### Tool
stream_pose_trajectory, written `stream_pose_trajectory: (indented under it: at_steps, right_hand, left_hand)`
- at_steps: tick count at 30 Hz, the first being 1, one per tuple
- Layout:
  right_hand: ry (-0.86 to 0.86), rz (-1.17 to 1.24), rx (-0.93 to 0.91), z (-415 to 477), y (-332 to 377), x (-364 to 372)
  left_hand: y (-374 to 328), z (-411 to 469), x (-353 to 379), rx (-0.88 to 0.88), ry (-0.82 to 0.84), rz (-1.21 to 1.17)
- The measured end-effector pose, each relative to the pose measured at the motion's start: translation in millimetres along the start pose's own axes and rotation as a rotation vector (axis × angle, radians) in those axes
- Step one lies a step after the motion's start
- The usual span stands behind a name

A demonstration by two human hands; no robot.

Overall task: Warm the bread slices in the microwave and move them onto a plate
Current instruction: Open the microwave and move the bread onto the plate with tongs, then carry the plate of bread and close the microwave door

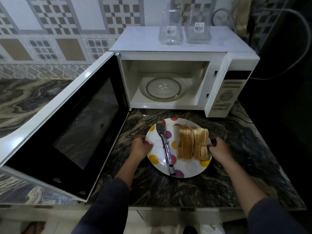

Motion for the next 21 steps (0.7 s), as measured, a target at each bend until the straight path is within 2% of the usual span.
stream_pose_trajectory:
  at_steps: [8, 14, 21]
  right_hand:
    - [-0.006, 0.207, -0.007, -9, -5, 8]
    - [-0.017, 0.318, -0.014, -28, -12, 13]
    - [-0.187, 0.566, -0.040, -76, -23, 26]
  left_hand:
    - [-1, -10, 6, -0.035, -0.007, -0.286]
    - [6, -22, 3, 0.027, 0.017, -0.329]
    - [14, -44, -10, 0.093, 0.112, -0.409]
Point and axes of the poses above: each hand's wrist, its own z-axis towards the middle knuckle, its own x-axis out of the palm, y = z × x, the point moved 1 cm from there along z, towards the middle knuckle, and after that the axes turned 6 degrees about z, right-handed, at the moved point
